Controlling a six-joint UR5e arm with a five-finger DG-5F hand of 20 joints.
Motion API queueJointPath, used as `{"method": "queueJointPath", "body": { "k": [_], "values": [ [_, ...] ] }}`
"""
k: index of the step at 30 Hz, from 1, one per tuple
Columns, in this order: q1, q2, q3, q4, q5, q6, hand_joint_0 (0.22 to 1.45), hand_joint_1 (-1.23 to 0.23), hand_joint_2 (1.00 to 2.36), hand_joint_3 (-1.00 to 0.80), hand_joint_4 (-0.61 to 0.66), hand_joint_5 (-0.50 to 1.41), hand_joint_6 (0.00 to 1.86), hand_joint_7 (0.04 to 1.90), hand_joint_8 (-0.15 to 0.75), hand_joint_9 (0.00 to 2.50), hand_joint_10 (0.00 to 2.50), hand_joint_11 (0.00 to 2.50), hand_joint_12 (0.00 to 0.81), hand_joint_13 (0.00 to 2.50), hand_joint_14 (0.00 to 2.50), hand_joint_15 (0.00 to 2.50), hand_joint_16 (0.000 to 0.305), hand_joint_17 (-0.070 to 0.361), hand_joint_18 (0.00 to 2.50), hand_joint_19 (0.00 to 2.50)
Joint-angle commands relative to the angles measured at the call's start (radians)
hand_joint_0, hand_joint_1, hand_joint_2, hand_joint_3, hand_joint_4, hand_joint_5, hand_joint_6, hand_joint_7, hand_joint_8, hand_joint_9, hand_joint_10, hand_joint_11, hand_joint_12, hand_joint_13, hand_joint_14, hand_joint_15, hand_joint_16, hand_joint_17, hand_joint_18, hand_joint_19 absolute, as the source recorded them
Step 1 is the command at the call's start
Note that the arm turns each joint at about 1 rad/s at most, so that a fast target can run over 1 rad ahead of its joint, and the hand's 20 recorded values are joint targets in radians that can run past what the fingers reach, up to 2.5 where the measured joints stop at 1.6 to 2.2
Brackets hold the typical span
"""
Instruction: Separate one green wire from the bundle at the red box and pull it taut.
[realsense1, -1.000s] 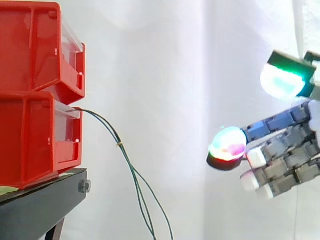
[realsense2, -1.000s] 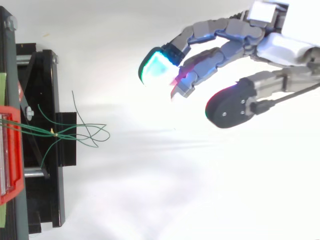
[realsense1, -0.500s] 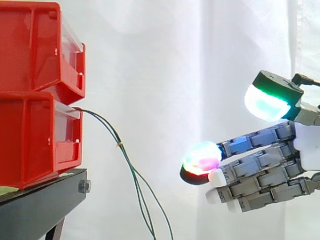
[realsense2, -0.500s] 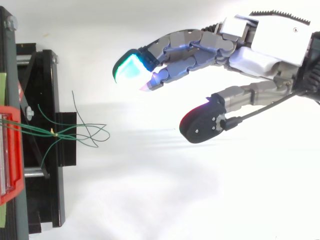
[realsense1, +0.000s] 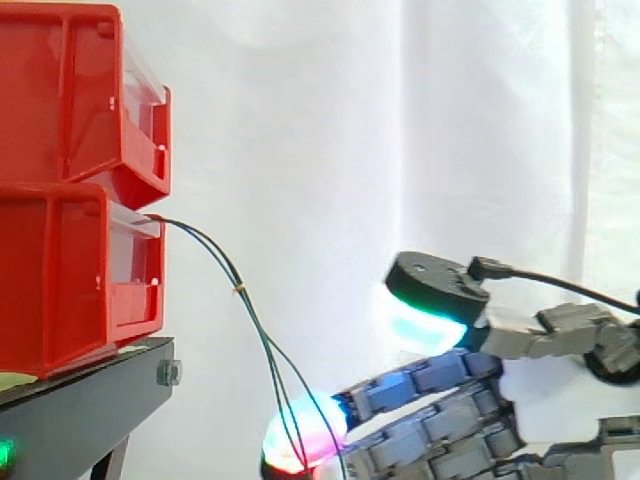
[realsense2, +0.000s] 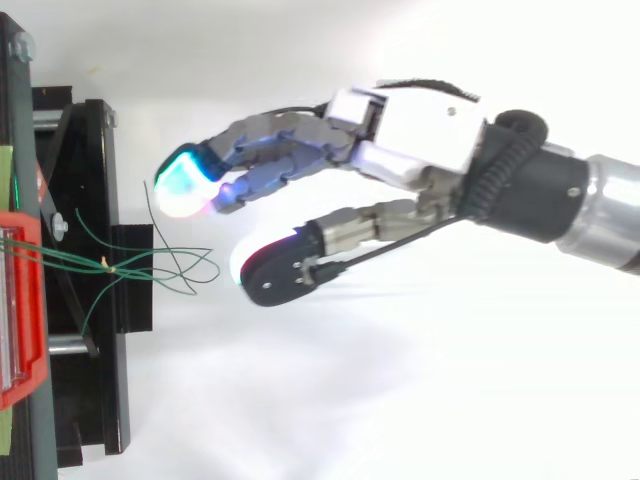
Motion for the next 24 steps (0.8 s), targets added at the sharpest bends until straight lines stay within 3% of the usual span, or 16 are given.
{"method": "queueJointPath", "body": {
  "k": [1, 8, 12, 20, 24],
  "values": [
    [0.002, -0.028, 0.059, -0.026, -0.006, 0.003, 0.46, -0.68, 1.0, -0.5, 0.17, -0.19, 0.5, 0.69, 0.215, 0.66, 0.0, 0.12, 0.322, 0.32, 0.0, 0.09, 0.045, 0.102, 0.07, 0.19],
    [0.014, -0.043, 0.06, 0.017, -0.008, -0.002, 0.47, -0.68, 1.0, -0.5, 0.18, -0.18, 0.5, 0.73, 0.22, 0.7, 0.0, 0.17, 0.324, 0.37, 0.0, 0.12, 0.046, 0.104, 0.11, 0.2],
    [0.023, -0.072, 0.083, 0.058, -0.026, 0.0, 0.47, -0.67, 1.0, -0.5, 0.19, -0.18, 0.5, 0.74, 0.223, 0.73, 0.01, 0.21, 0.32, 0.4, 0.01, 0.14, 0.047, 0.106, 0.15, 0.21],
    [0.04, -0.08, 0.096, 0.035, -0.029, 0.017, 0.49, -0.66, 1.0, -0.5, 0.22, -0.15, 0.5, 0.8, 0.228, 0.8, 0.01, 0.28, 0.325, 0.48, 0.01, 0.2, 0.046, 0.104, 0.22, 0.24],
    [0.049, -0.08, 0.125, 0.012, -0.028, 0.027, 0.51, -0.66, 1.0, -0.49, 0.24, -0.14, 0.5, 0.85, 0.228, 0.83, 0.01, 0.31, 0.324, 0.5, 0.01, 0.22, 0.046, 0.103, 0.26, 0.26]
  ]
}}
